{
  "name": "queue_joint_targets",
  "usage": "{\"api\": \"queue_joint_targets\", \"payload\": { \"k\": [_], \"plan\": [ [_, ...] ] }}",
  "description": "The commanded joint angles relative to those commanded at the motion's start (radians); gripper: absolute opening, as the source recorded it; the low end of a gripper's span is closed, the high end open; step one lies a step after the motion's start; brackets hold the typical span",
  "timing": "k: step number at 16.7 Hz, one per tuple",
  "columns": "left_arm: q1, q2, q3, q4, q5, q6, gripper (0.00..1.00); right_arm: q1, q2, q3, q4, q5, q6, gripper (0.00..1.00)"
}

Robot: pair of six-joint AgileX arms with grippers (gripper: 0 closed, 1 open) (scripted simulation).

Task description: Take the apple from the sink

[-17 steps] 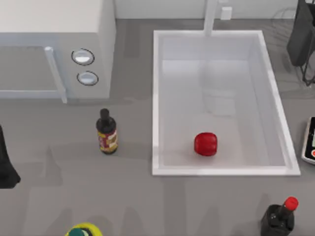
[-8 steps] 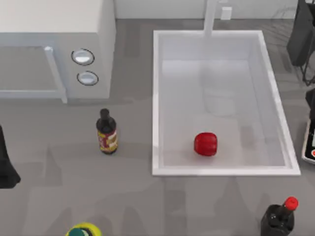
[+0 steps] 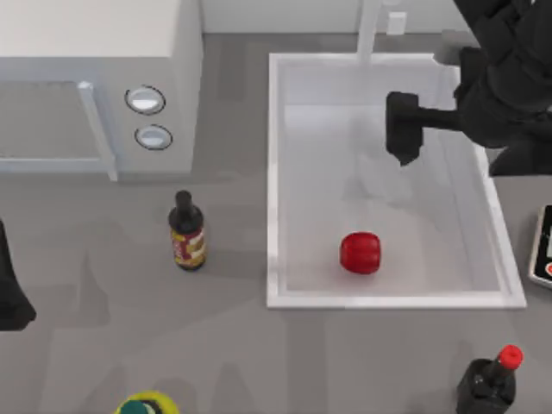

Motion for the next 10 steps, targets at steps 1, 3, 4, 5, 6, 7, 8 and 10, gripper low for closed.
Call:
{"api": "queue_joint_targets", "payload": {
  "k": [1,3,4,5,6,7,8,10],
  "plan": [
    [0.0,0.0,0.0,0.0,0.0,0.0,1.0,0.019,0.084,0.07,-0.038,0.001,0.013,1.0],
    [0.0,0.0,0.0,0.0,0.0,0.0,1.0,0.053,0.234,0.195,-0.102,0.003,0.035,1.0],
    [0.0,0.0,0.0,0.0,0.0,0.0,1.0,0.068,0.301,0.248,-0.128,0.004,0.043,1.0],
    [0.0,0.0,0.0,0.0,0.0,0.0,1.0,0.081,0.359,0.295,-0.15,0.004,0.05,1.0],
    [0.0,0.0,0.0,0.0,0.0,0.0,1.0,0.091,0.408,0.333,-0.168,0.005,0.054,1.0],
    [0.0,0.0,0.0,0.0,0.0,0.0,1.0,0.099,0.446,0.362,-0.182,0.006,0.057,1.0],
    [0.0,0.0,0.0,0.0,0.0,0.0,1.0,0.105,0.473,0.384,-0.192,0.006,0.059,1.0],
    [0.0,0.0,0.0,0.0,0.0,0.0,1.0,0.111,0.498,0.402,-0.2,0.006,0.061,1.0]
  ]
}}
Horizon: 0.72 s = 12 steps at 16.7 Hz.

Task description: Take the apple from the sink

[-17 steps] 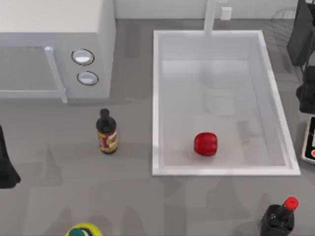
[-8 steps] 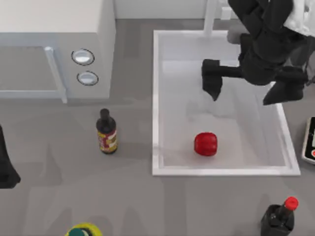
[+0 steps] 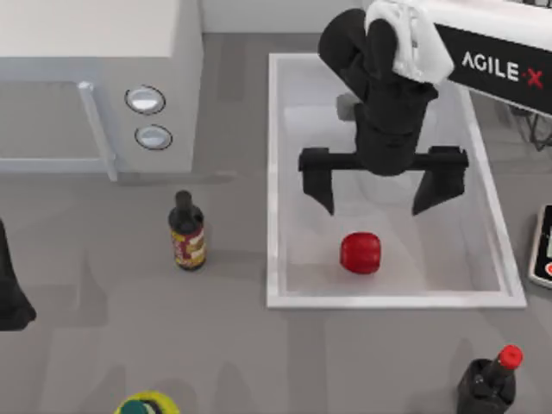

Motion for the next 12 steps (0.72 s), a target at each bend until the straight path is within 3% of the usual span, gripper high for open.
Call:
{"api": "queue_joint_targets", "payload": {
  "k": [7,12],
  "plan": [
    [0.0,0.0,0.0,0.0,0.0,0.0,1.0,-0.005,0.022,-0.024,0.04,0.0,0.0,1.0],
    [0.0,0.0,0.0,0.0,0.0,0.0,1.0,-0.002,0.144,-0.125,0.283,0.002,0.002,1.0]
  ]
}}
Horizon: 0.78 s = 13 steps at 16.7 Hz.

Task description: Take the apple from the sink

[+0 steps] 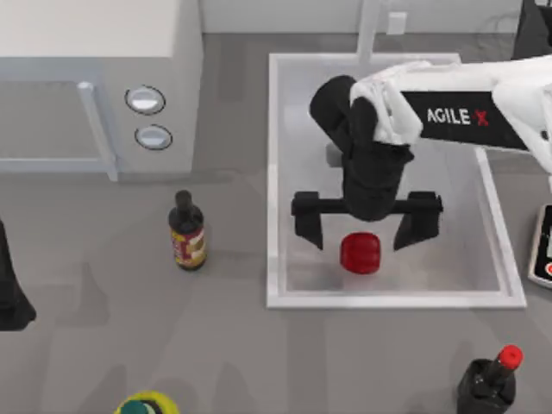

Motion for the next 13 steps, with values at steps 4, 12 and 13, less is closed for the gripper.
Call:
{"api": "queue_joint_targets", "payload": {
  "k": [4,12,13],
  "plan": [
    [0.0,0.0,0.0,0.0,0.0,0.0,1.0,0.003,0.09,-0.072,0.155,0.001,0.002,1.0],
    [0.0,0.0,0.0,0.0,0.0,0.0,1.0,0.003,0.102,-0.081,0.17,0.001,0.002,0.77],
    [0.0,0.0,0.0,0.0,0.0,0.0,1.0,0.003,0.102,-0.081,0.17,0.001,0.002,0.7]
  ]
}}
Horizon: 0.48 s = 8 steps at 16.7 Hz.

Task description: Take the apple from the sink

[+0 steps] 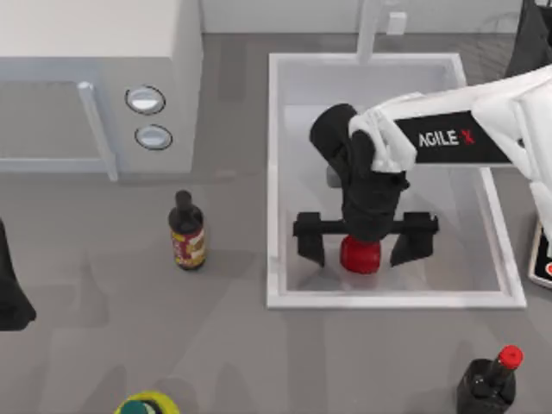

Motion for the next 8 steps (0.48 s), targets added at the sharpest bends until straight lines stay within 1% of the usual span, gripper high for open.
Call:
{"api": "queue_joint_targets", "payload": {
  "k": [8],
  "plan": [
    [0.0,0.0,0.0,0.0,0.0,0.0,1.0,0.0,0.0,0.0,0.0,0.0,0.0,0.1]
  ]
}}
